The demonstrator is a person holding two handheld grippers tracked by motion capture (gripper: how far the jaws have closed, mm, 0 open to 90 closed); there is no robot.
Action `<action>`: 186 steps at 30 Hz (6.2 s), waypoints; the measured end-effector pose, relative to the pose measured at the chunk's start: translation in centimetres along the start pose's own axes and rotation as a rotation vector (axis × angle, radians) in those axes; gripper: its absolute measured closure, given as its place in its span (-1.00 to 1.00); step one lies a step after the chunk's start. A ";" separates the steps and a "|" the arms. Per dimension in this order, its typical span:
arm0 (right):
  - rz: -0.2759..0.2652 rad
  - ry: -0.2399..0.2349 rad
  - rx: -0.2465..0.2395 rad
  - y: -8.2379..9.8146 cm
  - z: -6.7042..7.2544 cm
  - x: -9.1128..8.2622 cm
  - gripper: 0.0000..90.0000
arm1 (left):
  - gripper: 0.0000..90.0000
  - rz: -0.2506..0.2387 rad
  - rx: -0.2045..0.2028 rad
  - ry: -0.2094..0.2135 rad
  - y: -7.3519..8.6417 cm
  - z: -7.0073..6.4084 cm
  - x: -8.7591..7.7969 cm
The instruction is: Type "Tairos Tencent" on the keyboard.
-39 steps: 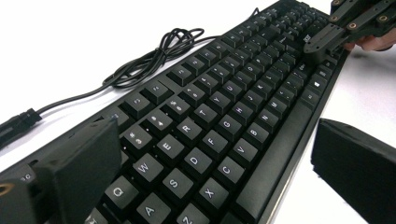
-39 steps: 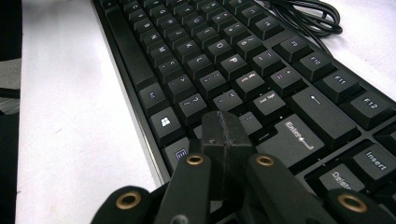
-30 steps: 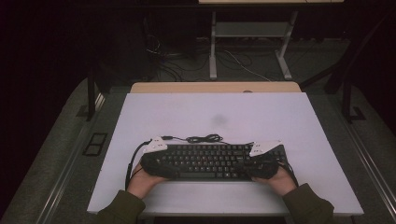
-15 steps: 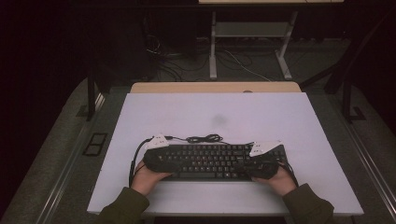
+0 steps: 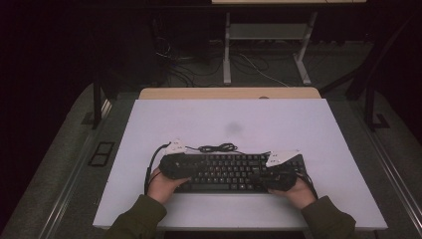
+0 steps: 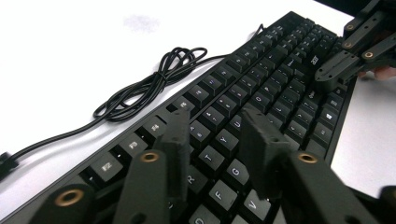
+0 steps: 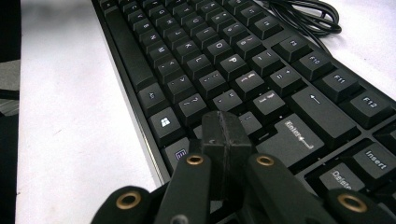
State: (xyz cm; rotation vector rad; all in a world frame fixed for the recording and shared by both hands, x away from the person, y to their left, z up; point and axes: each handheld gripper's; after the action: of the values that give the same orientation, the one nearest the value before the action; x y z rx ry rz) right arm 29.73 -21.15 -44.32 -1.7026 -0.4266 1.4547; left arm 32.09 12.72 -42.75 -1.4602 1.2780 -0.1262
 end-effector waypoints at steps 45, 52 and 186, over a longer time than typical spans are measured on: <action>0.004 0.002 -0.002 0.0 0.1 0.0 0.99 | 0.99 0.145 0.029 -0.034 -0.2 -0.3 2.1; 0.004 0.001 -0.001 0.0 0.1 0.0 0.99 | 0.98 0.116 0.025 -0.031 -0.4 -0.4 1.6; -0.186 -0.051 0.019 -5.5 -0.1 4.2 -0.25 | 0.98 0.069 0.010 -0.066 2.5 2.2 -3.9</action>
State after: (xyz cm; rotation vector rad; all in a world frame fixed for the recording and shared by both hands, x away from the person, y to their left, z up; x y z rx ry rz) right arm 32.39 -14.93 -42.84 -1.5698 -0.5810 1.3643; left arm 30.48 17.51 -43.29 -1.3988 1.2705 -0.0384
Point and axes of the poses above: each handheld gripper's, and its own axes: x roughly forward along the jaws, y roughly out of its underside, z roughly to its left, and after that the axes turned 12 degrees about -x, right-handed
